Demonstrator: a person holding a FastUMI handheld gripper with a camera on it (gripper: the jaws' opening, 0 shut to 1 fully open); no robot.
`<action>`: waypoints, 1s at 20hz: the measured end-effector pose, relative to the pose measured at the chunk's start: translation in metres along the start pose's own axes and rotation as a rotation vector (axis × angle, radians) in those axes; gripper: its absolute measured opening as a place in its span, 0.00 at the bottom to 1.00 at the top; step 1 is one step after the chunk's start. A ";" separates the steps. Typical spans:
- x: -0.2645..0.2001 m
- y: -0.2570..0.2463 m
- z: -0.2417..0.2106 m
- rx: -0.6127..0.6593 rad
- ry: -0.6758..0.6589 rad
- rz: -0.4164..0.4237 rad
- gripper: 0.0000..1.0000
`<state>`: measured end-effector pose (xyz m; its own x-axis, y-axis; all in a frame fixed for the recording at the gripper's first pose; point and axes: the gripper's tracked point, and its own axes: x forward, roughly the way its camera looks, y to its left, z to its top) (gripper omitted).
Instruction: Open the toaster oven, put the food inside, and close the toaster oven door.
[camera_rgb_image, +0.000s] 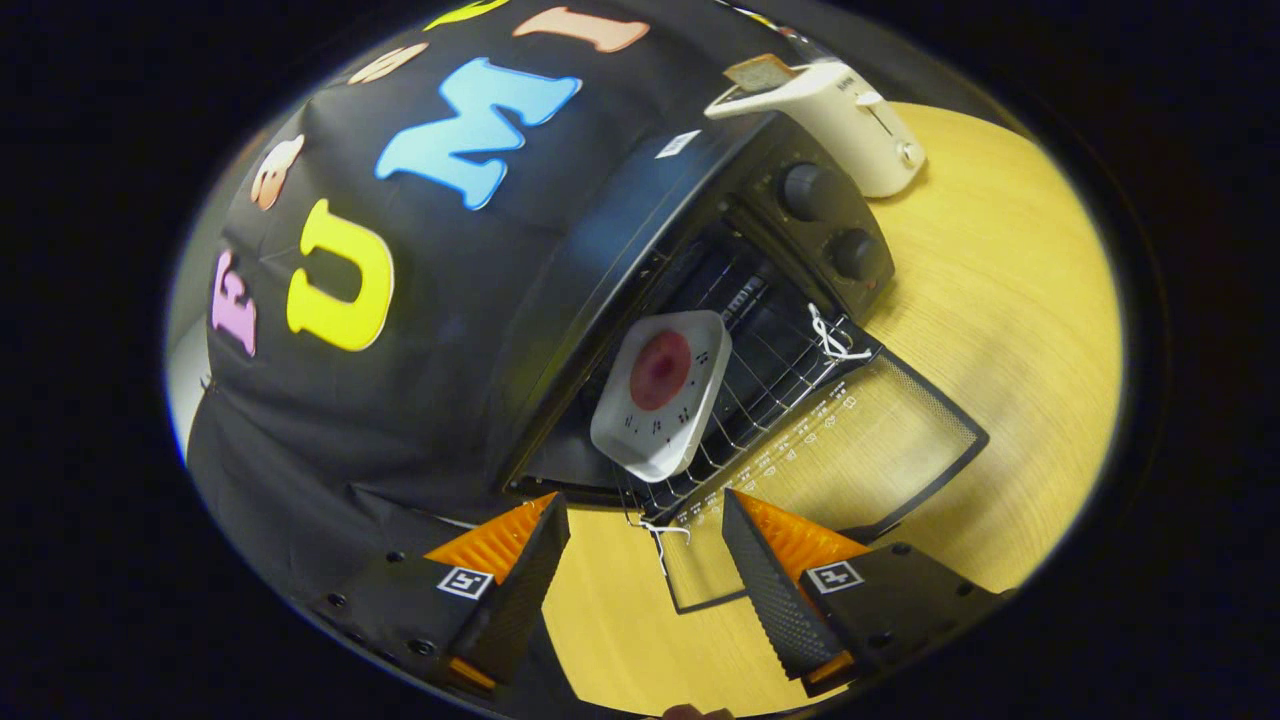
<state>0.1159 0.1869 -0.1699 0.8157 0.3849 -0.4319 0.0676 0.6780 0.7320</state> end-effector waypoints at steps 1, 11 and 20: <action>-0.007 0.002 -0.002 -0.070 -0.005 0.000 0.97; -0.057 -0.016 -0.017 -0.516 -0.009 -0.091 0.98; -0.056 -0.080 -0.041 -0.775 0.088 -0.278 0.98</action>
<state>0.0412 0.1371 -0.2264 0.7776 0.1653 -0.6066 -0.1814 0.9828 0.0353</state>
